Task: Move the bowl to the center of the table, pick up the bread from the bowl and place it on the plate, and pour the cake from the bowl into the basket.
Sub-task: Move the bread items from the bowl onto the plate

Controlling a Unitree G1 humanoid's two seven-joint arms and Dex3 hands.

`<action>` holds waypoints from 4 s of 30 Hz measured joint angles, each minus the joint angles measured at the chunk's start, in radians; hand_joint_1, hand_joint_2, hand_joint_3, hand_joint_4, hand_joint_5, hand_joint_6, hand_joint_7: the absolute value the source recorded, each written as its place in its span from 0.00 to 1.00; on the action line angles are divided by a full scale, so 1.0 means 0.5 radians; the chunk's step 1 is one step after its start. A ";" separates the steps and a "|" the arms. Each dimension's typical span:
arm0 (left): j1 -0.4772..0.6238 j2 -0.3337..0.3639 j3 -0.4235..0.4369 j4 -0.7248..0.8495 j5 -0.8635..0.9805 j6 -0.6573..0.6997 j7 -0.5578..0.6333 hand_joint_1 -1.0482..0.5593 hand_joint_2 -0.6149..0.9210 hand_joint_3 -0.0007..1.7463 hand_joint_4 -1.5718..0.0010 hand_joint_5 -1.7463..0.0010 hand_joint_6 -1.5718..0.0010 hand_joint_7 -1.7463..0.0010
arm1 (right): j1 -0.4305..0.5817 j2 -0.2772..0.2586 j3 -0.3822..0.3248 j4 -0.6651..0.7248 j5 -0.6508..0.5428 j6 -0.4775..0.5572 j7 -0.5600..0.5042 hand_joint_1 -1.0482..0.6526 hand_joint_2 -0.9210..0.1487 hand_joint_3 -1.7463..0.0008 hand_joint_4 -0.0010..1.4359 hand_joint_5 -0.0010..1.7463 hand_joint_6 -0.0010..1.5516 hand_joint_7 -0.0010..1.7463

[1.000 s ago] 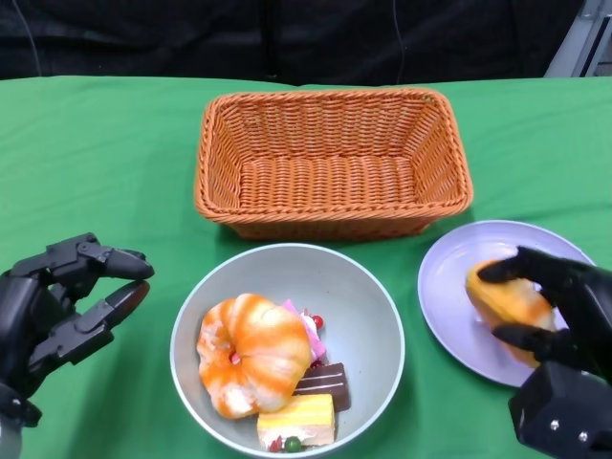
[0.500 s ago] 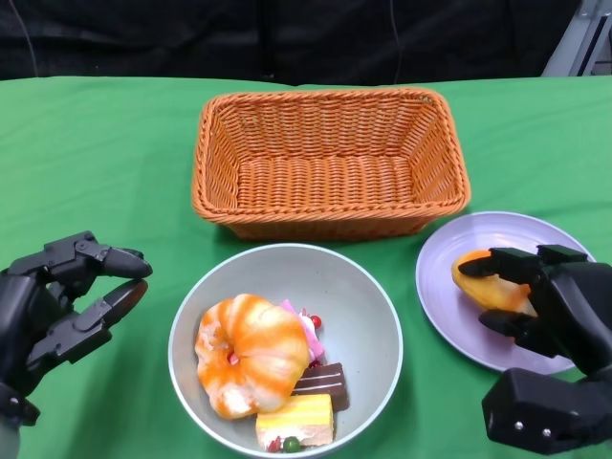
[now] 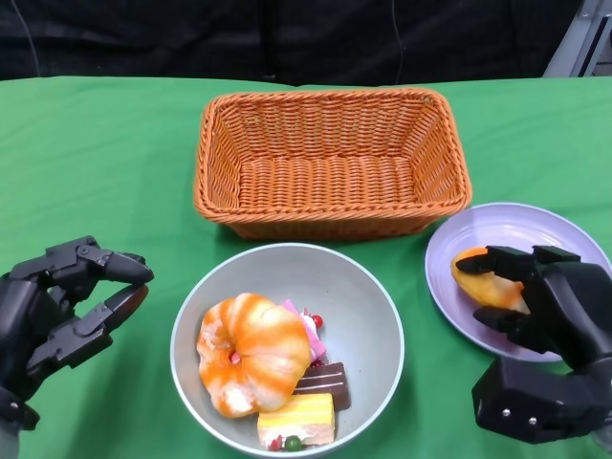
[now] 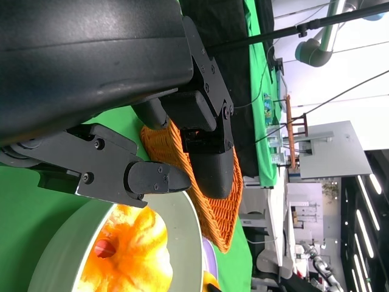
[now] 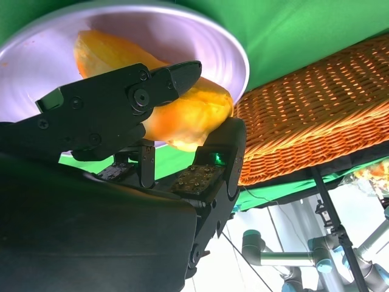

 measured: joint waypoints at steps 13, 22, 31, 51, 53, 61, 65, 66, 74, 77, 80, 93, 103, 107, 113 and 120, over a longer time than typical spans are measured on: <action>-0.003 -0.001 -0.005 0.002 0.001 0.000 0.000 0.58 1.00 0.18 0.55 0.21 0.43 0.53 | 0.252 0.010 0.041 -0.678 -0.038 0.535 0.357 0.27 0.03 1.00 0.41 0.29 0.57 0.06; -0.007 -0.002 -0.010 0.012 -0.008 0.000 -0.002 0.58 1.00 0.19 0.55 0.20 0.42 0.52 | 0.391 0.069 0.051 -1.108 -0.115 0.872 0.596 0.21 0.00 1.00 0.33 0.17 0.49 0.00; -0.012 -0.002 -0.005 0.022 -0.029 0.000 -0.035 0.59 1.00 0.19 0.55 0.19 0.42 0.52 | 0.469 0.083 0.080 -1.331 -0.178 1.061 0.755 0.18 0.00 0.98 0.22 0.11 0.41 0.00; -0.042 -0.002 -0.002 0.055 -0.032 -0.008 -0.052 0.58 1.00 0.18 0.56 0.18 0.43 0.49 | 0.506 0.100 0.092 -1.569 -0.235 1.266 0.940 0.21 0.00 0.97 0.32 0.14 0.46 0.01; -0.042 -0.002 -0.002 0.055 -0.030 -0.008 -0.050 0.58 1.00 0.17 0.56 0.18 0.43 0.49 | 0.505 0.098 0.084 -1.569 -0.234 1.286 0.979 0.21 0.00 0.98 0.33 0.14 0.47 0.01; -0.042 -0.001 0.001 0.055 -0.026 -0.008 -0.046 0.59 1.00 0.18 0.56 0.18 0.43 0.48 | 0.454 0.065 0.086 -1.578 -0.303 1.477 1.247 0.22 0.00 0.96 0.33 0.11 0.46 0.00; -0.042 0.000 0.002 0.056 -0.024 -0.008 -0.045 0.59 1.00 0.19 0.56 0.18 0.44 0.48 | 0.431 0.046 0.094 -1.579 -0.352 1.523 1.305 0.22 0.00 0.96 0.29 0.08 0.43 0.00; -0.042 0.002 0.002 0.055 -0.019 -0.008 -0.044 0.59 1.00 0.19 0.56 0.17 0.44 0.48 | 0.431 0.042 0.097 -1.579 -0.359 1.525 1.318 0.22 0.00 0.96 0.28 0.07 0.43 0.00; -0.042 0.005 0.004 0.055 -0.015 -0.007 -0.043 0.60 1.00 0.20 0.57 0.16 0.44 0.48 | 0.430 0.039 0.101 -1.570 -0.319 1.518 1.389 0.22 0.00 0.95 0.28 0.05 0.39 0.00; -0.041 0.006 0.005 0.055 -0.015 -0.008 -0.043 0.59 1.00 0.19 0.57 0.15 0.44 0.48 | 0.430 0.032 0.096 -1.549 -0.250 1.481 1.404 0.23 0.00 0.94 0.29 0.05 0.37 0.00; -0.041 0.006 0.006 0.055 -0.015 -0.007 -0.043 0.58 0.99 0.19 0.56 0.15 0.43 0.48 | 0.426 0.004 0.093 -1.512 -0.180 1.441 1.451 0.22 0.00 0.91 0.29 0.04 0.34 0.00; -0.041 0.006 0.012 0.051 -0.013 0.008 -0.037 0.58 1.00 0.18 0.56 0.17 0.44 0.47 | 0.360 -0.024 0.073 -1.386 -0.030 1.358 1.500 0.20 0.00 0.91 0.32 0.03 0.32 0.00; -0.041 0.006 0.016 0.053 -0.013 0.008 -0.036 0.59 1.00 0.19 0.56 0.17 0.44 0.47 | 0.351 -0.025 0.043 -1.375 0.076 1.349 1.562 0.19 0.00 0.89 0.34 0.03 0.30 0.00; -0.041 0.006 0.016 0.053 -0.013 0.008 -0.036 0.59 1.00 0.19 0.56 0.16 0.44 0.47 | 0.322 -0.038 0.028 -1.400 0.151 1.391 1.684 0.18 0.00 0.88 0.35 0.03 0.29 0.00; -0.041 0.006 0.015 0.052 0.001 0.008 -0.030 0.58 1.00 0.18 0.56 0.16 0.44 0.47 | 0.309 -0.077 0.016 -1.432 0.241 1.403 1.780 0.18 0.00 0.88 0.36 0.02 0.29 0.00; -0.041 0.006 0.014 0.052 0.004 0.007 -0.030 0.59 1.00 0.18 0.57 0.16 0.44 0.46 | 0.317 -0.078 -0.005 -1.535 0.336 1.453 1.897 0.17 0.00 0.87 0.37 0.02 0.30 0.01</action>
